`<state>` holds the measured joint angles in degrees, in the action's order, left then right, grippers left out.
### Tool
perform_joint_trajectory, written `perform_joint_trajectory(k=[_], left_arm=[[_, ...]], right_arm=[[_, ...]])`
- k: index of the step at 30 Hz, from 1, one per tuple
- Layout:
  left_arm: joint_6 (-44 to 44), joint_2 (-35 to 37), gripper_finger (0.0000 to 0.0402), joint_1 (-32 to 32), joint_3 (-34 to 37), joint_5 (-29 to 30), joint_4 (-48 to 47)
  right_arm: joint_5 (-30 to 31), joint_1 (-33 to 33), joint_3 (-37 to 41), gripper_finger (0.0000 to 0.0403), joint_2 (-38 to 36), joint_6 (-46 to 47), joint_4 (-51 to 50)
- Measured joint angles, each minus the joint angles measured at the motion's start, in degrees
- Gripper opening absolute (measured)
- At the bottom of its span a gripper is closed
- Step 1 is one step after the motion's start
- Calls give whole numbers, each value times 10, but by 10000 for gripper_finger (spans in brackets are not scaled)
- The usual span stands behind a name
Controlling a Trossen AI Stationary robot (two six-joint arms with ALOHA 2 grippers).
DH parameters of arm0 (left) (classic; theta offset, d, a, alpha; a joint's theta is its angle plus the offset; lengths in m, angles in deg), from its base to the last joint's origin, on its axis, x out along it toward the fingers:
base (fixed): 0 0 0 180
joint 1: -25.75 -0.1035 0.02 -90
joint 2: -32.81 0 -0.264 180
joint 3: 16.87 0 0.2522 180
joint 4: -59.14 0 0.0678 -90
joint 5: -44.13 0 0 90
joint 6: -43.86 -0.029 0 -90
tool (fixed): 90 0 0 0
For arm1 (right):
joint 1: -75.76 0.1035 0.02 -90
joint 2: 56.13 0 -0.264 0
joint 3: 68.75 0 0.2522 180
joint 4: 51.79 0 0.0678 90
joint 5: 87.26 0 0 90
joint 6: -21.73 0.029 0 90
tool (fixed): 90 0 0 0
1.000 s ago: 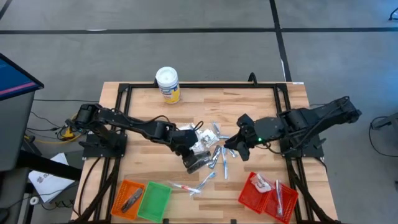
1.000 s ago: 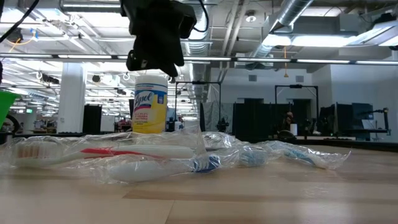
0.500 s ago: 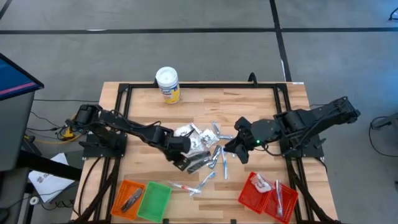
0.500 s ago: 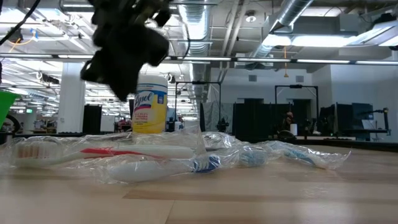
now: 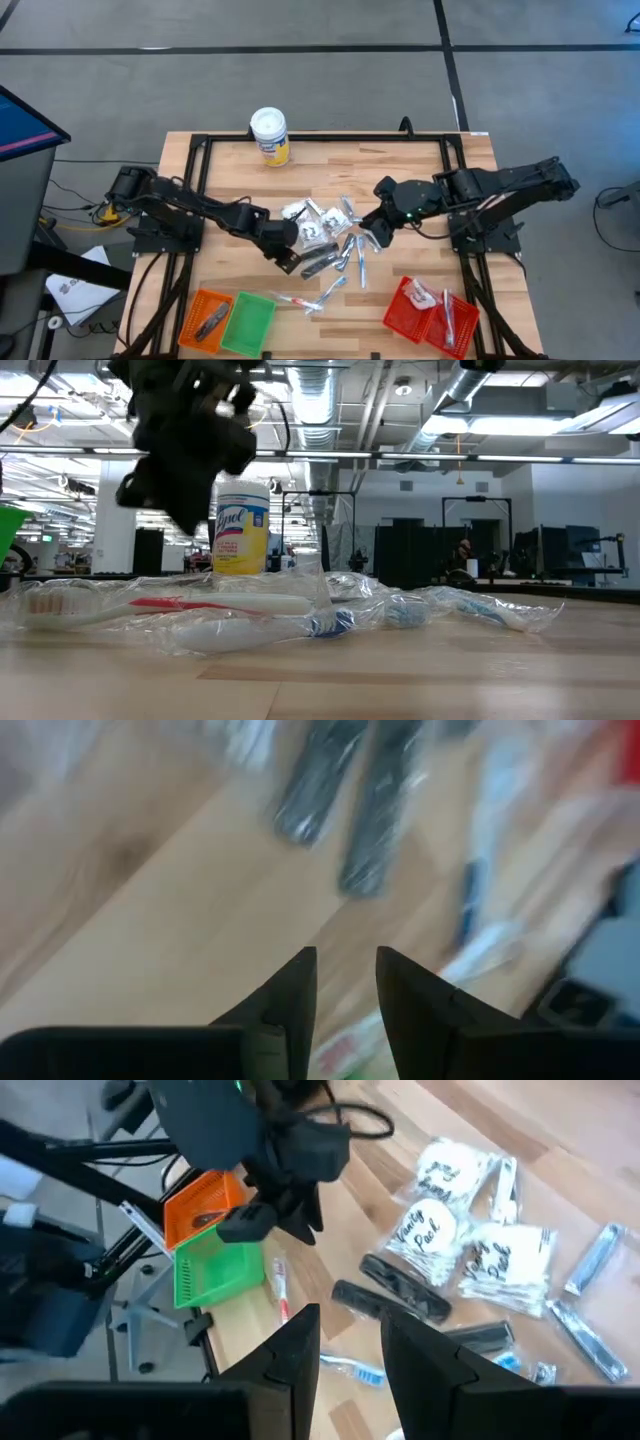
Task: Pick & Place Travel size toiletries
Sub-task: Put the nail cutter into the green basket
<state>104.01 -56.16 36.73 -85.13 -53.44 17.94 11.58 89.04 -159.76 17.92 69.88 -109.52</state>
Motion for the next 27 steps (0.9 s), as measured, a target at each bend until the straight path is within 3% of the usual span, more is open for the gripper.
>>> perform_joint_trajectory(k=[6,13,20,27], left_arm=[[-8,88,99,3,0,139,12],[-16,169,99,16,0,288,35],[-57,185,99,14,0,301,80],[-58,174,99,25,-1,286,96]], right_arm=[[-39,-1,0,102,3,-60,-11],[-29,-68,1,102,25,-73,-68],[-99,-134,1,103,107,-160,-77],[-102,-180,1,103,183,-265,-119]])
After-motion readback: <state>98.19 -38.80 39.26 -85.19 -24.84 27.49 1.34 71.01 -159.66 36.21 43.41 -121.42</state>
